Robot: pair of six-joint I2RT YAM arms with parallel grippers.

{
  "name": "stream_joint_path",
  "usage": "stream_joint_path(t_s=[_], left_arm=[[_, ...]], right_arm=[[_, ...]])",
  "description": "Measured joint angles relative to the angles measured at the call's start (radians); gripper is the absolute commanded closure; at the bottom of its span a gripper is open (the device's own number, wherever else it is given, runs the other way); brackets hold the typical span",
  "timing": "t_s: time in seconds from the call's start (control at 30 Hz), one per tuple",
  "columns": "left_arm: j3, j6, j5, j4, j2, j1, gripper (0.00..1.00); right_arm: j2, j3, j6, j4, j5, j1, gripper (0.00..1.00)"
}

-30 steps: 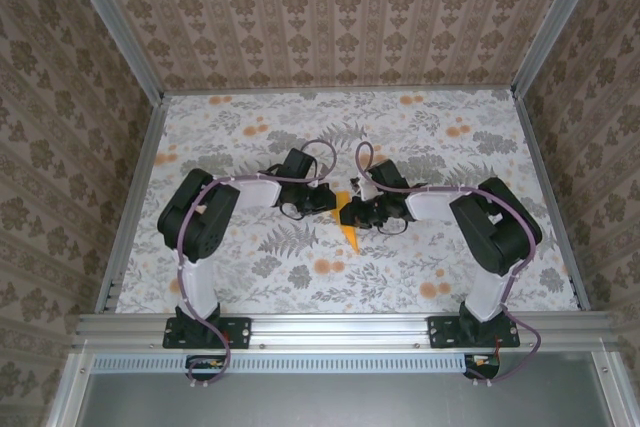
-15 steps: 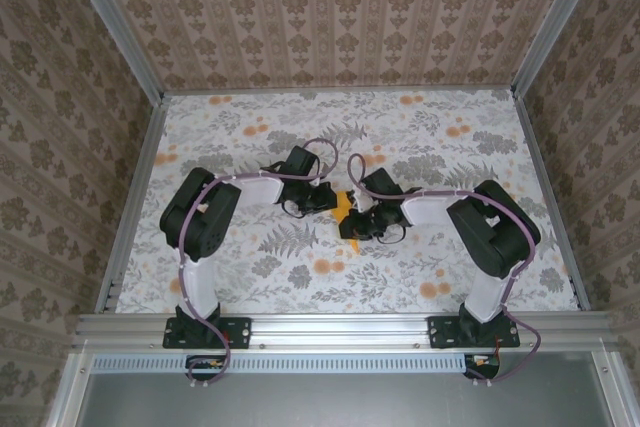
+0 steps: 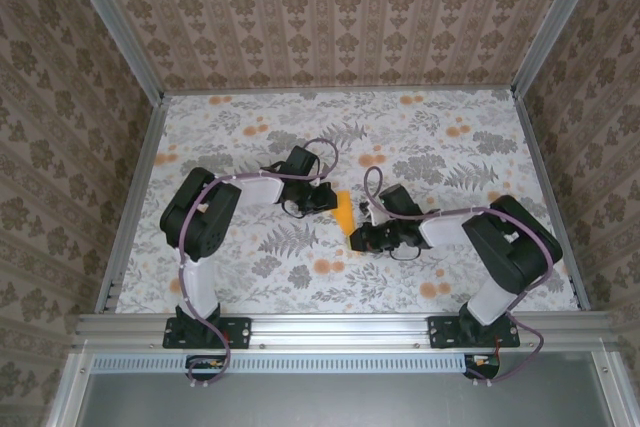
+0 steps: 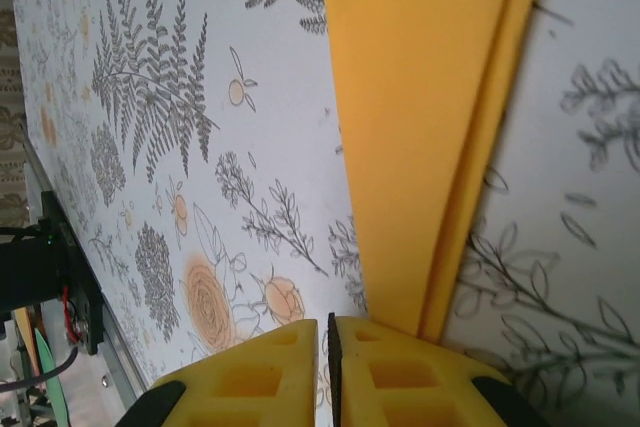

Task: Fold a paper plane with a square sheet of paper (pick it up from the middle)
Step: Fold the wing for the fifth time at the center of the table.

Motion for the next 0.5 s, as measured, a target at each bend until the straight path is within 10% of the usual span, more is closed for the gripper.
stream_joint_path(t_s=[0.33, 0.5], left_arm=[[0.048, 0.018, -0.024, -0.076, 0.001, 0.0, 0.83], [0.111, 0.038, -0.042, -0.136, 0.001, -0.001, 0.74]], right_arm=[[-0.163, -0.049, 0.016, -0.153, 0.032, -0.001, 0.83], [-0.312, 0.02, -0.012, -0.287, 0.122, -0.01, 0.64]])
